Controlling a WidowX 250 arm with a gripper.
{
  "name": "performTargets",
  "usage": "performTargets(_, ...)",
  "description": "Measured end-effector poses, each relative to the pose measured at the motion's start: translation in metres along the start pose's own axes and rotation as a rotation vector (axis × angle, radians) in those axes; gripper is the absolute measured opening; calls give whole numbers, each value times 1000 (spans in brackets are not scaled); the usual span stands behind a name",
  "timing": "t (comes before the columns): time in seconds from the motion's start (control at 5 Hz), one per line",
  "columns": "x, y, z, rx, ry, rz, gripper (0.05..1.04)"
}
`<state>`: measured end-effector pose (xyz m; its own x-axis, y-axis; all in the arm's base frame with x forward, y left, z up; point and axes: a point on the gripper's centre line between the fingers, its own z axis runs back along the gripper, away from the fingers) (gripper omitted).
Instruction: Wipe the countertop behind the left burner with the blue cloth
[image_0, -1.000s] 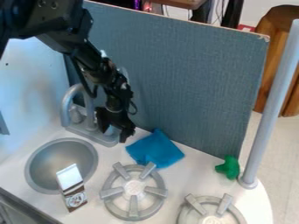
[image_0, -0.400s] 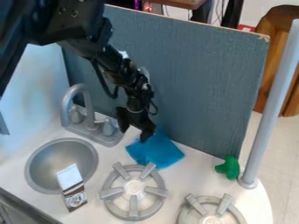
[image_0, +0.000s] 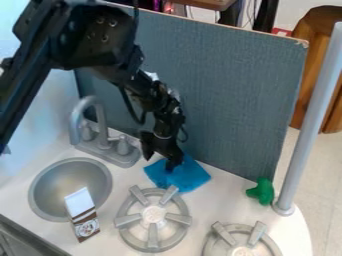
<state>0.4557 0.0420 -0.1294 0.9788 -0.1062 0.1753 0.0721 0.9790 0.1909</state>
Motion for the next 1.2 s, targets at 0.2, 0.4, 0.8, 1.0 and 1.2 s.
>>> performTargets(0.2, -1, 0, -8, 5, 18, 6, 1009)
performTargets(0.4, -1, -6, -14, 9, 34, -7, 1009)
performTargets(0.8, 7, -32, -13, -20, 26, -38, 1009)
performTargets(1.0, 8, -45, -10, -39, 26, -53, 1009)
performTargets(1.2, 8, -62, -8, -64, 24, -87, 1009)
